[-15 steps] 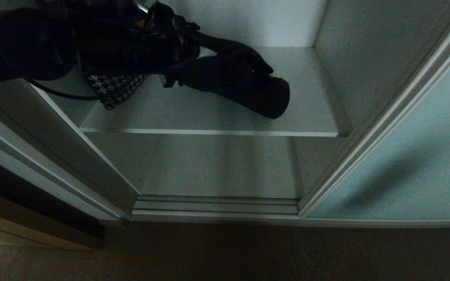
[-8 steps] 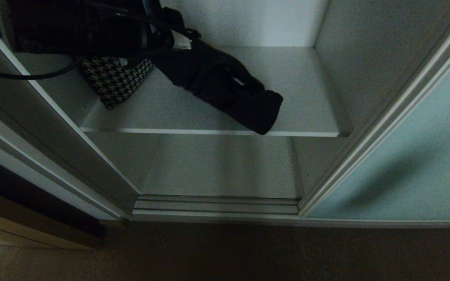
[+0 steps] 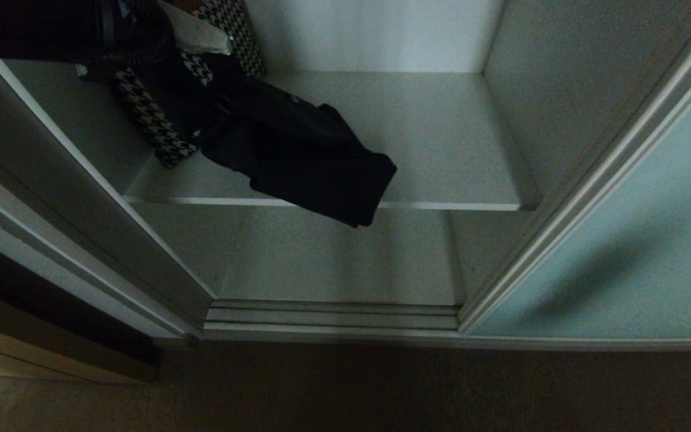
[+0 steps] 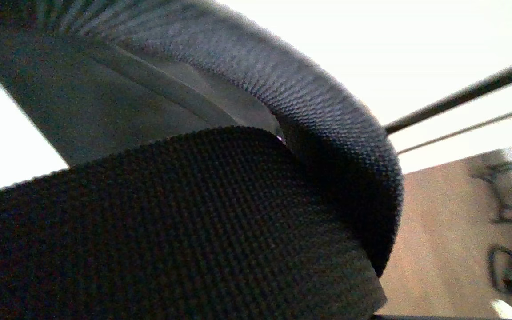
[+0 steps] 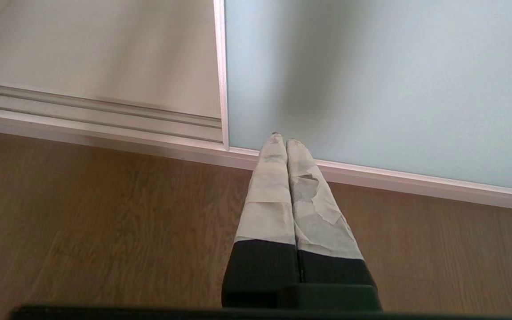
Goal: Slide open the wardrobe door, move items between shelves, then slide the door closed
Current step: Place the bag on the lower shelf
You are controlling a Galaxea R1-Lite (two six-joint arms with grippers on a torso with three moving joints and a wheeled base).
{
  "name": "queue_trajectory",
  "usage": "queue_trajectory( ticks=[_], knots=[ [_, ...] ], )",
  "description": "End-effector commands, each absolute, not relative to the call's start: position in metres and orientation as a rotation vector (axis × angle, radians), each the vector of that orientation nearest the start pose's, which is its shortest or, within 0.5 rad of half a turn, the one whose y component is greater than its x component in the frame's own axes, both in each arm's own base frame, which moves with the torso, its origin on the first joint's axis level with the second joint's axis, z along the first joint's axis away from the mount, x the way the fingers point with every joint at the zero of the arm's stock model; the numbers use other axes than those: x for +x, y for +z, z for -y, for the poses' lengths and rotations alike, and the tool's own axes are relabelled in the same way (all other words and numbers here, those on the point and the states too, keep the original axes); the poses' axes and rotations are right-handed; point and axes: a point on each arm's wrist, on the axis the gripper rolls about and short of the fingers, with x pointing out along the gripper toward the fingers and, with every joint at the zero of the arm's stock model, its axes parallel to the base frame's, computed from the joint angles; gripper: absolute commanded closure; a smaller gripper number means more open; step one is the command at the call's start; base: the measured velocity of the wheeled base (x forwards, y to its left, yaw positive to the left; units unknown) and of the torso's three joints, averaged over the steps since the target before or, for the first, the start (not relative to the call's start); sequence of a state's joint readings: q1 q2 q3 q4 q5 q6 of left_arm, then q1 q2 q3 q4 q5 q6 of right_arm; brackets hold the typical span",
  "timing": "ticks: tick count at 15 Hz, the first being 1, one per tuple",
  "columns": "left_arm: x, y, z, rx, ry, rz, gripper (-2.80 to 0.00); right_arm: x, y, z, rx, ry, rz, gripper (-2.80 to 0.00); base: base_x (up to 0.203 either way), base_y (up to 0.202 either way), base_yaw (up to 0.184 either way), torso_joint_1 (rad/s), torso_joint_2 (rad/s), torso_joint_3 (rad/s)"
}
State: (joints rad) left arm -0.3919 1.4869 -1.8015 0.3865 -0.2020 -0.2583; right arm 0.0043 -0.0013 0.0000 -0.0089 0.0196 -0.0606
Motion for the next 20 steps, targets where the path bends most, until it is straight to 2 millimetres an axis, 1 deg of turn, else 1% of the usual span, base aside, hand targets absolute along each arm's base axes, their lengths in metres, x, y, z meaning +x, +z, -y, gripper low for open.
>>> queue_trajectory(
  ticks=[1, 4, 7, 8, 11, 13, 15, 18, 20],
  knots=[
    [0.190, 0.419, 0.083, -0.248, -0.539, -0.130, 0.00, -0.023, 0.076, 0.000, -0.061, 0.024, 0.013, 0.00, 0.000, 0.000, 0.000, 0.000, 0.00, 0.000],
    [0.166, 0.432, 0.074, -0.240, -0.541, -0.067, 0.00, -0.023, 0.076, 0.000, -0.061, 0.024, 0.013, 0.00, 0.000, 0.000, 0.000, 0.000, 0.00, 0.000],
    [0.137, 0.431, 0.062, -0.235, -0.534, -0.075, 0.00, -0.023, 0.076, 0.000, -0.061, 0.024, 0.013, 0.00, 0.000, 0.000, 0.000, 0.000, 0.00, 0.000],
    [0.132, 0.429, 0.059, -0.234, -0.532, -0.078, 0.00, -0.023, 0.076, 0.000, -0.061, 0.024, 0.011, 0.00, 0.000, 0.000, 0.000, 0.000, 0.00, 0.000],
    [0.116, 0.435, 0.053, -0.214, -0.541, -0.035, 0.00, -0.023, 0.076, 0.000, -0.061, 0.024, 0.013, 0.00, 0.000, 0.000, 0.000, 0.000, 0.00, 0.000],
    [0.112, 0.439, 0.051, -0.163, -0.544, 0.002, 0.00, -0.023, 0.076, 0.000, -0.061, 0.024, 0.011, 0.00, 0.000, 0.000, 0.000, 0.000, 0.00, 0.000],
    [0.106, 0.443, 0.049, -0.153, -0.543, 0.019, 0.00, -0.023, 0.076, 0.000, -0.061, 0.024, 0.011, 0.00, 0.000, 0.000, 0.000, 0.000, 0.00, 0.000],
    [0.084, 0.442, 0.039, -0.152, -0.533, 0.013, 0.00, -0.023, 0.076, 0.000, -0.061, 0.024, 0.013, 0.00, 0.000, 0.000, 0.000, 0.000, 0.00, 0.000],
    [0.067, 0.442, 0.030, -0.154, -0.472, 0.023, 0.00, -0.023, 0.076, 0.000, -0.061, 0.024, 0.011, 0.00, 0.000, 0.000, 0.000, 0.000, 0.00, 0.000]
  ],
)
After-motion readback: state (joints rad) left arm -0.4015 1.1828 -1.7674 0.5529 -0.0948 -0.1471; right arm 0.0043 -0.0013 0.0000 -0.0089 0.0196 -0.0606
